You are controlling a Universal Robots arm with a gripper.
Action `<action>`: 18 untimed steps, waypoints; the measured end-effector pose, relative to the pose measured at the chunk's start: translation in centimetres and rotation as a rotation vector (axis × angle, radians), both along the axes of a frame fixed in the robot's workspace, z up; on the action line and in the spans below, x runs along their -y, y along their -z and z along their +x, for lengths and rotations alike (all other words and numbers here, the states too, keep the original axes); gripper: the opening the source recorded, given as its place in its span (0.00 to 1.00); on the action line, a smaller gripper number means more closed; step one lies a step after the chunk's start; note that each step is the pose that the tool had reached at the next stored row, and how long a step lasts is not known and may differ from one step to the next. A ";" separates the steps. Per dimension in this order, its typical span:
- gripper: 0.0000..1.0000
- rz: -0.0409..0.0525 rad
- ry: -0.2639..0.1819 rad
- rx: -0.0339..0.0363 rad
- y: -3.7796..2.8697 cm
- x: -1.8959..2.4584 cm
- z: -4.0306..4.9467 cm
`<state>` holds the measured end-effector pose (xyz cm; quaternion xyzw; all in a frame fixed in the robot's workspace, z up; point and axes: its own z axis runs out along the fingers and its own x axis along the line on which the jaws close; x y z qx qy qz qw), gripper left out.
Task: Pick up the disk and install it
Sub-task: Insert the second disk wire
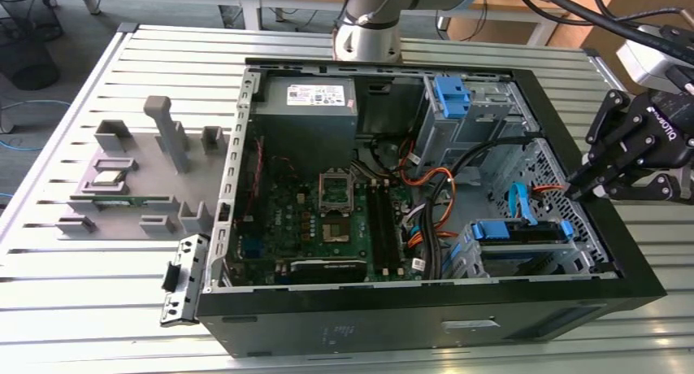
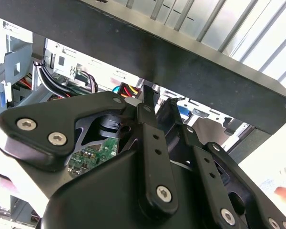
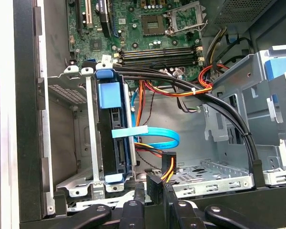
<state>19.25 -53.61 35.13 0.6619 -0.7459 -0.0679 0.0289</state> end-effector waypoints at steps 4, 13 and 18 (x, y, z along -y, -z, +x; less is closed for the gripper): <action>0.29 -0.0034 0.001 -0.0045 -0.01 -0.01 0.05; 0.29 -0.0124 0.005 -0.0254 -0.23 0.00 0.13; 0.29 -0.0205 0.005 -0.0398 -0.25 0.00 0.45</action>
